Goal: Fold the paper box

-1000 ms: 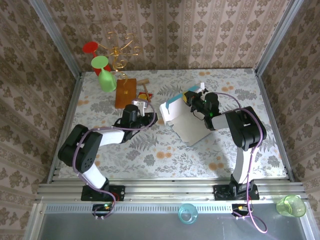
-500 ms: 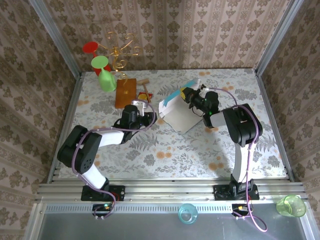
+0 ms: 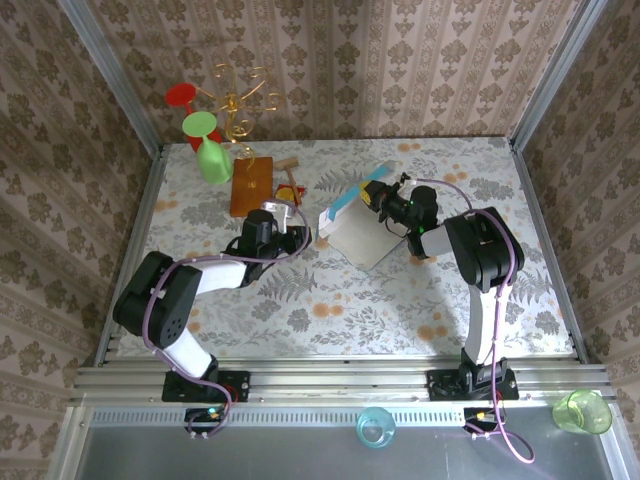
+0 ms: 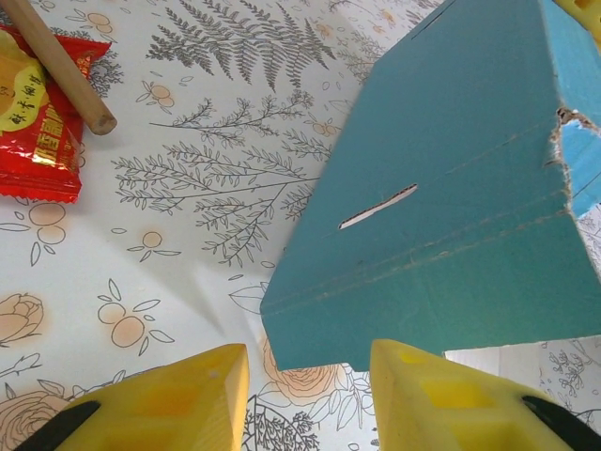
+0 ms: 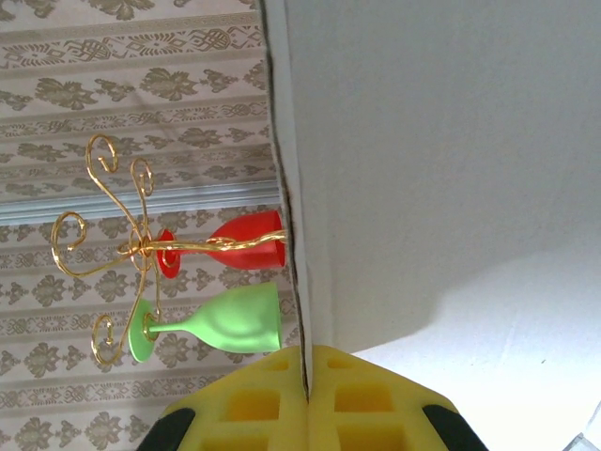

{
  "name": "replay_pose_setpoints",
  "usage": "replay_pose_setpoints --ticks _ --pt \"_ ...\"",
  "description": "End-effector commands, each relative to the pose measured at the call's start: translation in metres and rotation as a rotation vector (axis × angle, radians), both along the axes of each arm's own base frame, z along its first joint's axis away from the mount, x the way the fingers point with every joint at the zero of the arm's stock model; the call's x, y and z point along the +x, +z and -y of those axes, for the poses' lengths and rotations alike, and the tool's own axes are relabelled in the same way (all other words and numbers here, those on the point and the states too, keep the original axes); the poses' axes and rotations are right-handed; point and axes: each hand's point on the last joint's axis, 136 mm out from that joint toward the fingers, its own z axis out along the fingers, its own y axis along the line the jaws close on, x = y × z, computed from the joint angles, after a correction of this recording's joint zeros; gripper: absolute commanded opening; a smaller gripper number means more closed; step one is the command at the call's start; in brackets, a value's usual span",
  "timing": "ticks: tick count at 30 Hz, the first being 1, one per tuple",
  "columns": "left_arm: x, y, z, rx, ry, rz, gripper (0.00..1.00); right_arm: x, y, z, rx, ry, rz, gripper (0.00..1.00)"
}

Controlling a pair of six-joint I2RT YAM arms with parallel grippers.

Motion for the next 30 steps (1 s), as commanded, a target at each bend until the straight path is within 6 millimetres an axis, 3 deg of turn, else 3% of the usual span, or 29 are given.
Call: replay_pose_setpoints --ticks 1,10,18,30 --pt "0.0 -0.001 0.002 0.019 -0.034 0.012 0.39 -0.003 -0.022 -0.002 -0.032 0.024 -0.051 0.0" --pt "0.009 -0.008 0.018 0.069 -0.17 0.063 0.39 0.006 -0.017 -0.007 -0.055 0.044 -0.094 0.0" --pt "0.011 -0.001 0.036 0.046 -0.314 0.15 0.38 0.006 -0.018 -0.008 -0.065 0.053 -0.118 0.0" --pt "0.007 0.005 0.059 0.007 -0.368 0.178 0.36 0.009 -0.019 -0.008 -0.053 0.041 -0.125 0.0"
